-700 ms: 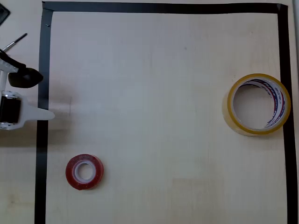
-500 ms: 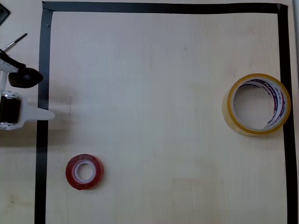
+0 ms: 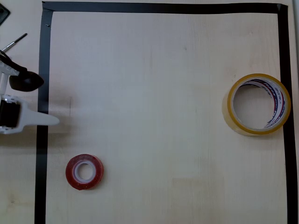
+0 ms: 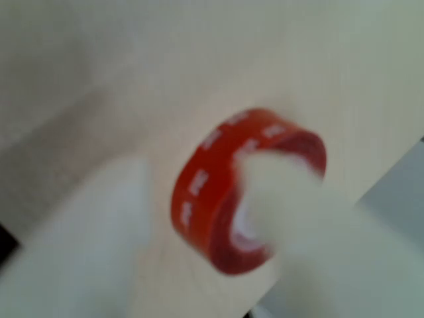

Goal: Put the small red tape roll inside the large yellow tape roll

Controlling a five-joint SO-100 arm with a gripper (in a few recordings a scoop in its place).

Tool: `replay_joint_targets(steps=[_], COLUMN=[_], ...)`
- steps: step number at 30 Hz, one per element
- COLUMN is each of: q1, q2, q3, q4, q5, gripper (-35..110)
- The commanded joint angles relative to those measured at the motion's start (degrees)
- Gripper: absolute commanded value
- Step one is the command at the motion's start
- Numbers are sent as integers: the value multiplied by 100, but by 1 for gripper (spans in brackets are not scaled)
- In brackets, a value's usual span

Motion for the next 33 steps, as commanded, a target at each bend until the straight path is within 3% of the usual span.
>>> replay_joint_targets(steps=[1,12,20,33], q1=[457,1459,1318,1942], q2=[18,-870,-2206,-6363], q3=[-413,-501,-1292,-3059], q4=[-18,-967,-1266,-2092], q5=[44,18,88,88], gripper=[14,17,16,16])
